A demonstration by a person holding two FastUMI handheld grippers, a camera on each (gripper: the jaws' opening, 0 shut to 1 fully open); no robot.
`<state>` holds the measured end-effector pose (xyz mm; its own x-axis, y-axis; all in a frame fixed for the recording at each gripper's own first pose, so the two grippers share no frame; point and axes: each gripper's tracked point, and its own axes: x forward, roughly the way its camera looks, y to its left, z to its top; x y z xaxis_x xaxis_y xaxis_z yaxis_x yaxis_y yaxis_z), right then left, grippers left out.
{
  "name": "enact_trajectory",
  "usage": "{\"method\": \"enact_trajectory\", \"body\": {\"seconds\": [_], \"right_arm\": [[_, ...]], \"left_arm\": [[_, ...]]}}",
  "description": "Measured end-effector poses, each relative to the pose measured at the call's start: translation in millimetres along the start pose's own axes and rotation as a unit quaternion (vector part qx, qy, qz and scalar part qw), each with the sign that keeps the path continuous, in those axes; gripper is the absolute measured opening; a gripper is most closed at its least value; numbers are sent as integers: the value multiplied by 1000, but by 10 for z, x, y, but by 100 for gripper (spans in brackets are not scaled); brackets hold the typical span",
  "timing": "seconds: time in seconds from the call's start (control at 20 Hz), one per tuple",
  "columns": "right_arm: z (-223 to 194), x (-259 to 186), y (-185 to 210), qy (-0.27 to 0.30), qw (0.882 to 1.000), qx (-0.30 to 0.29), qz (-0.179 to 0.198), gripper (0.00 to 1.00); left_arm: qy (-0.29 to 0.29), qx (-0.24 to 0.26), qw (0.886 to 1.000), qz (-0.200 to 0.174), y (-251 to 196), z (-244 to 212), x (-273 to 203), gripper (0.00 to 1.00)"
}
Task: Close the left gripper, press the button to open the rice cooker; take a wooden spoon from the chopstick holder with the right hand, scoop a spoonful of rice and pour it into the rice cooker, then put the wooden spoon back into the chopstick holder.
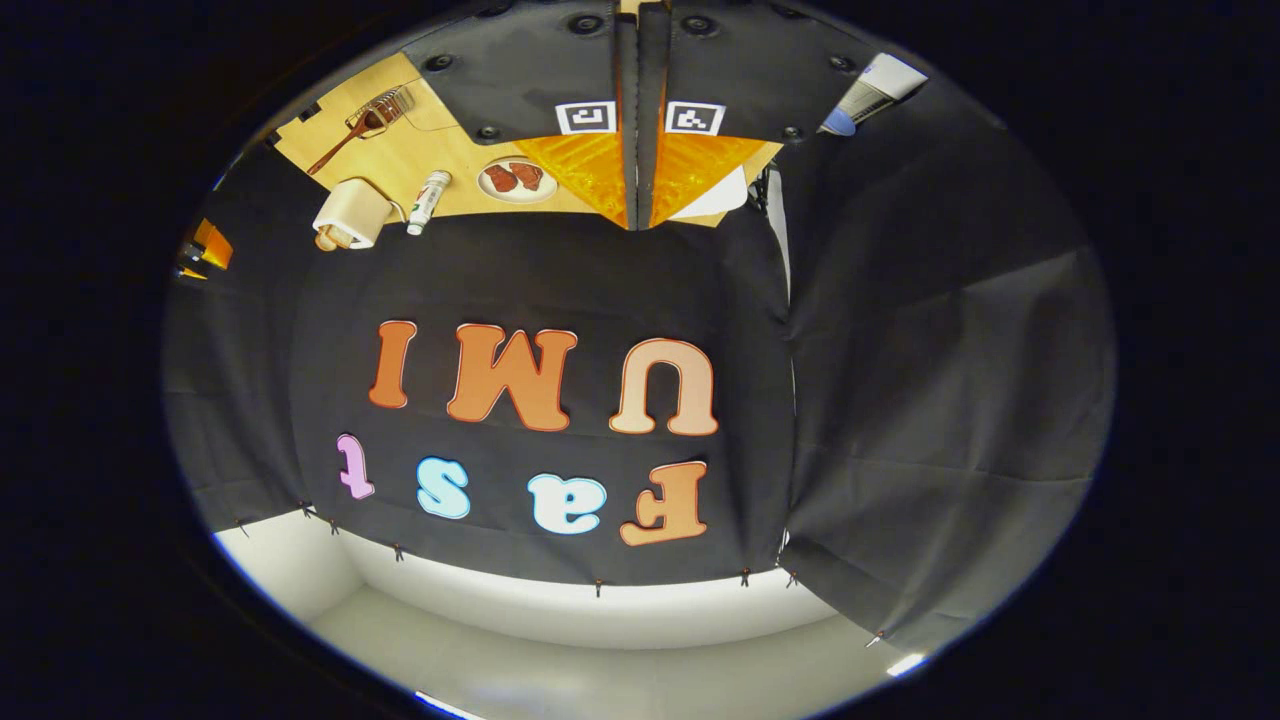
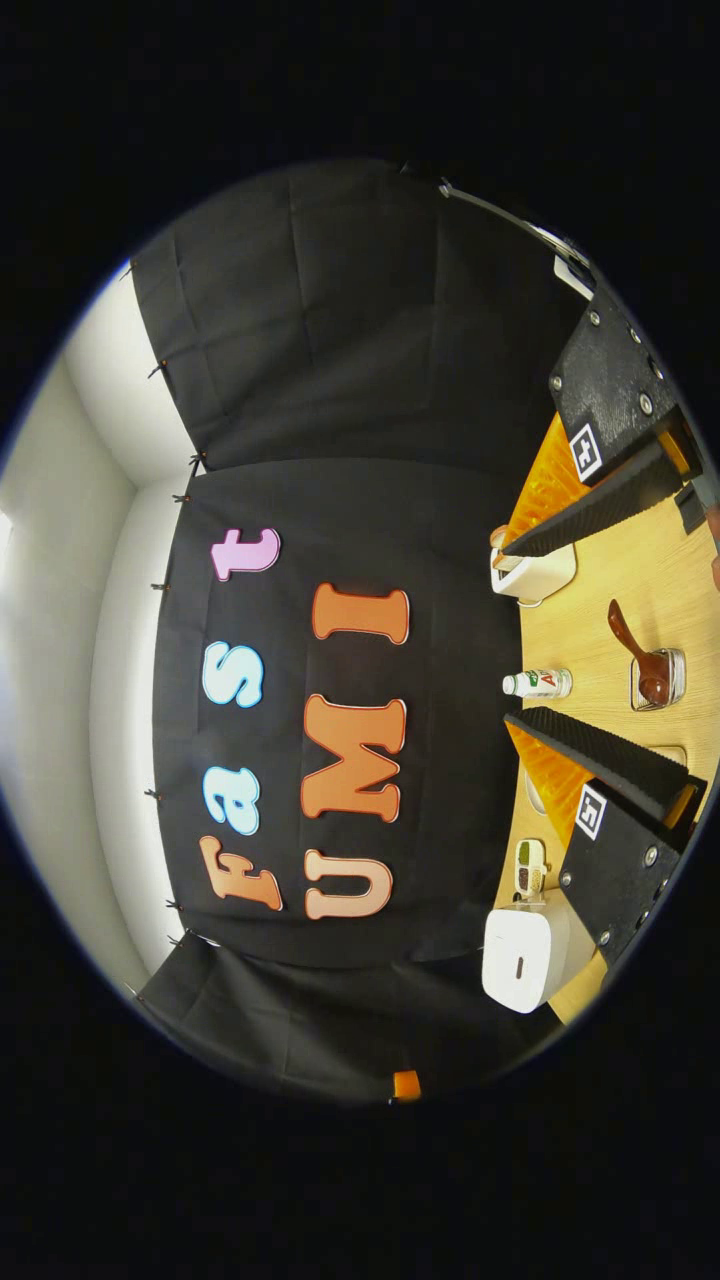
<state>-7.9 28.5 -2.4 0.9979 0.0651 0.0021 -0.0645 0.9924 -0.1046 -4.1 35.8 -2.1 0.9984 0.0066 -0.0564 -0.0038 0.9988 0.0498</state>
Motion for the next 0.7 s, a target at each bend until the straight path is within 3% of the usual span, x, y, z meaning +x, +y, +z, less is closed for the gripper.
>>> {"method": "enact_trajectory", "body": {"seconds": [0.3,0.7], "right_arm": [[-80,-7,-31,8,1000,3,-7,94],[-295,27,-171,32,999,1,-25,94]], "left_arm": [[52,15,998,-36,-147,-128,342,5],[135,-2,988,-75,-248,-503,1117,4]]}}
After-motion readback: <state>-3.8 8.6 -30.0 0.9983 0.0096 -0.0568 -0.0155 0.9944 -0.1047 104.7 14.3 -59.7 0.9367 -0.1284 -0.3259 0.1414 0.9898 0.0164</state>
